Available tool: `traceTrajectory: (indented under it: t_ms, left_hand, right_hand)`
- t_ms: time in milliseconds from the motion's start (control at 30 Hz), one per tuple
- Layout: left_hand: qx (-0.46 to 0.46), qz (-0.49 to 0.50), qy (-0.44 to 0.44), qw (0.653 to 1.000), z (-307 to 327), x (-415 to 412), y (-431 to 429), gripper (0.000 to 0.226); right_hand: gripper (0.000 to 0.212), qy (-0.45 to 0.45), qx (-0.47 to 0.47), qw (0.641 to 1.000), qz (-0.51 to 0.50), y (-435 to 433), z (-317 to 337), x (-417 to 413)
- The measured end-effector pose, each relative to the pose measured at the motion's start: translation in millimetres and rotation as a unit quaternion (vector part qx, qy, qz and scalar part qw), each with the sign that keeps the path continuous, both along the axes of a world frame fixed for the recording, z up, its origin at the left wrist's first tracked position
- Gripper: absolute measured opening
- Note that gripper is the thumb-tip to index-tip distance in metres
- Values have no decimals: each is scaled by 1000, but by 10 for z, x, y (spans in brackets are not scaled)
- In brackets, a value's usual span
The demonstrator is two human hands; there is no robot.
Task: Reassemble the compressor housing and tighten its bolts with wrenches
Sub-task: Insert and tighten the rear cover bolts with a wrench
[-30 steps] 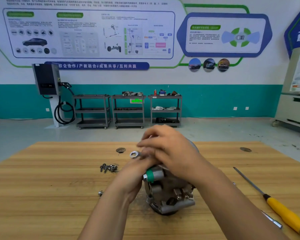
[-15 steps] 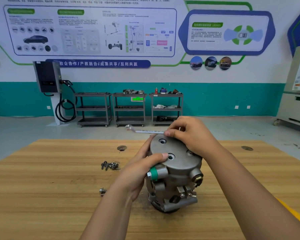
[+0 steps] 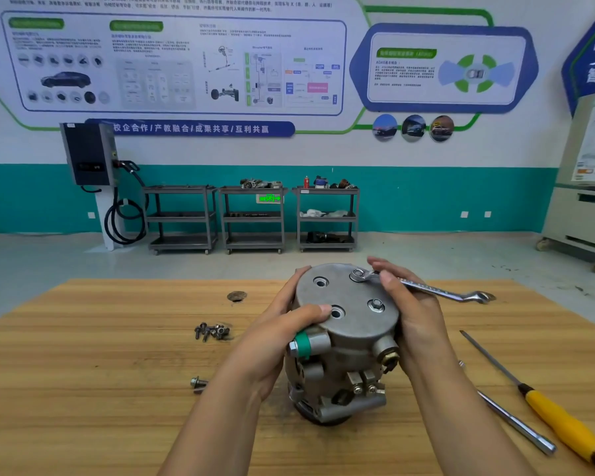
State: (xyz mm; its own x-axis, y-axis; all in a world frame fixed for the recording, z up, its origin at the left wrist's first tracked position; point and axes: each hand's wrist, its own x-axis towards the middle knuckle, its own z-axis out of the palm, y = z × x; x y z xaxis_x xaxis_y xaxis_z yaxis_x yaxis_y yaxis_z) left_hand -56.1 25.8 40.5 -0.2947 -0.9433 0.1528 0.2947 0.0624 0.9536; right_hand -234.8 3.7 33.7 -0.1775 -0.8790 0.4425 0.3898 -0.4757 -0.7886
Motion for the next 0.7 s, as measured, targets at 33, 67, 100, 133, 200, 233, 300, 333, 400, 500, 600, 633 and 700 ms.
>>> traceTrajectory:
  t_ms: [33, 67, 100, 133, 200, 233, 300, 333, 400, 500, 600, 633, 700]
  left_hand:
    - [-2, 3, -1, 1000, -3, 3, 0, 74]
    - [-4, 4, -2, 1000, -11, 11, -3, 74]
    - [-3, 5, -3, 1000, -14, 19, -4, 74]
    - [-3, 6, -4, 1000, -17, 27, -5, 74]
    - [-4, 8, -7, 1000, -22, 44, -5, 73]
    - [-6, 9, -10, 1000, -20, 51, -2, 74]
    - [-9, 12, -12, 1000, -16, 58, 11, 72]
    - [-8, 12, -12, 1000, -15, 58, 13, 71]
    - [-4, 11, -12, 1000, -15, 63, 21, 71]
    - [-7, 21, -15, 1000, -14, 59, 19, 75]
    - [-6, 23, -14, 1000, -15, 58, 13, 76]
    - [-5, 21, -17, 1000, -14, 61, 16, 78]
    - [-7, 20, -22, 1000, -19, 64, 16, 77]
  right_hand:
    - [18, 10, -16, 1000, 13, 41, -58, -6]
    - [21, 33, -31, 999, 27, 71, -123, -28]
    - [24, 61, -50, 996, 39, 109, -157, -46]
    - [28, 94, -74, 992, 47, 138, -177, -70]
    - [35, 163, -114, 979, 50, 159, -180, -118]
    - [33, 189, -117, 974, 46, 163, -153, -130]
    - [28, 226, -110, 967, 36, 162, -73, -131]
    - [26, 243, -107, 964, 28, 157, -20, -126]
    - [17, 278, -92, 956, 12, 134, 95, -107]
    - [16, 338, -54, 939, -3, 49, 260, -70]
    - [16, 371, -12, 928, -11, -38, 381, -37]
    - [16, 372, 1, 928, -6, -53, 410, -23]
    - [19, 368, 19, 930, -2, -85, 440, 11]
